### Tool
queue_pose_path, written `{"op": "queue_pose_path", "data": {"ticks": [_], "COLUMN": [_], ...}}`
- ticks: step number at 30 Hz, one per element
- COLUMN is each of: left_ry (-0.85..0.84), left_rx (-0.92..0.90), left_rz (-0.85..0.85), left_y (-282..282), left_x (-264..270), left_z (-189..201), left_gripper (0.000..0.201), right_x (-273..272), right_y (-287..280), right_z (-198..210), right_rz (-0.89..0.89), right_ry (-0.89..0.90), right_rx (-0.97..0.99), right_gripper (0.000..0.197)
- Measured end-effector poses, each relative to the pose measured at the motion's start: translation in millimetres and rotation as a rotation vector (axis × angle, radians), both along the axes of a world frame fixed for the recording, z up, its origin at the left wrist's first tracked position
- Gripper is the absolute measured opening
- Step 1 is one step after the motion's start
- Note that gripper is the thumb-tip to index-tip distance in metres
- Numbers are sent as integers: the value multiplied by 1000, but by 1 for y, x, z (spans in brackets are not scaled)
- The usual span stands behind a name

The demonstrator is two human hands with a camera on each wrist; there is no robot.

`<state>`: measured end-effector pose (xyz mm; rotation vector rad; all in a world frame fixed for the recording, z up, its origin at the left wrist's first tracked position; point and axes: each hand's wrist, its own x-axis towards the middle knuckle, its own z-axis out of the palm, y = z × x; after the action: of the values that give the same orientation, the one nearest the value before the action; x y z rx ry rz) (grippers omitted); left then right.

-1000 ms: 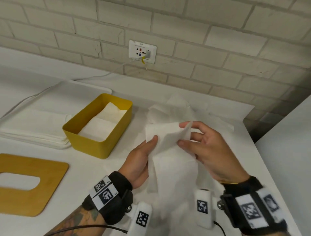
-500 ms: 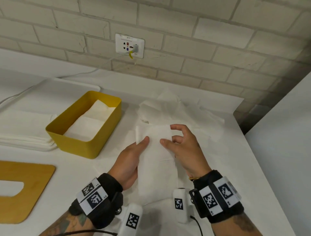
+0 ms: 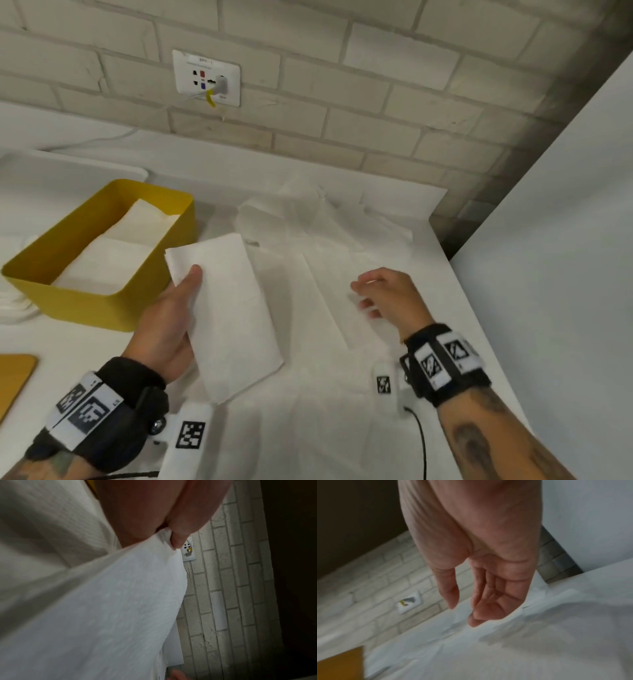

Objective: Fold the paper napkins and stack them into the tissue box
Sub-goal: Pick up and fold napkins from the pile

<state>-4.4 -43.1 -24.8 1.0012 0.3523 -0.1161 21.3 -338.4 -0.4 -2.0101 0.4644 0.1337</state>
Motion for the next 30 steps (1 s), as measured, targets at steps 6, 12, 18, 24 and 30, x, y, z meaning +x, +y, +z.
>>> {"op": "queue_pose_path", "data": {"ticks": [6, 12, 18, 24, 30], "left_ry": [19, 19, 21, 18, -7], "left_rx": [26, 21, 37, 40, 46], "left_rz": [-20, -1, 14, 14, 24], "left_y": [-6, 1, 4, 0, 4], "left_x": [-7, -13, -12, -9, -7], "left_z": [3, 6, 8, 11, 13], "left_gripper": [23, 28, 27, 28, 22], "right_x": [52, 63, 53, 35, 31], "right_y": [-22, -13, -15, -27, -55], "right_z": [-14, -22, -16, -5, 57], "right_rz": [-34, 8, 4, 117, 106], "right_ry": [134, 155, 4, 49, -149], "right_rx": [-91, -70, 61, 341, 539], "right_gripper": [32, 26, 19, 25, 27]}}
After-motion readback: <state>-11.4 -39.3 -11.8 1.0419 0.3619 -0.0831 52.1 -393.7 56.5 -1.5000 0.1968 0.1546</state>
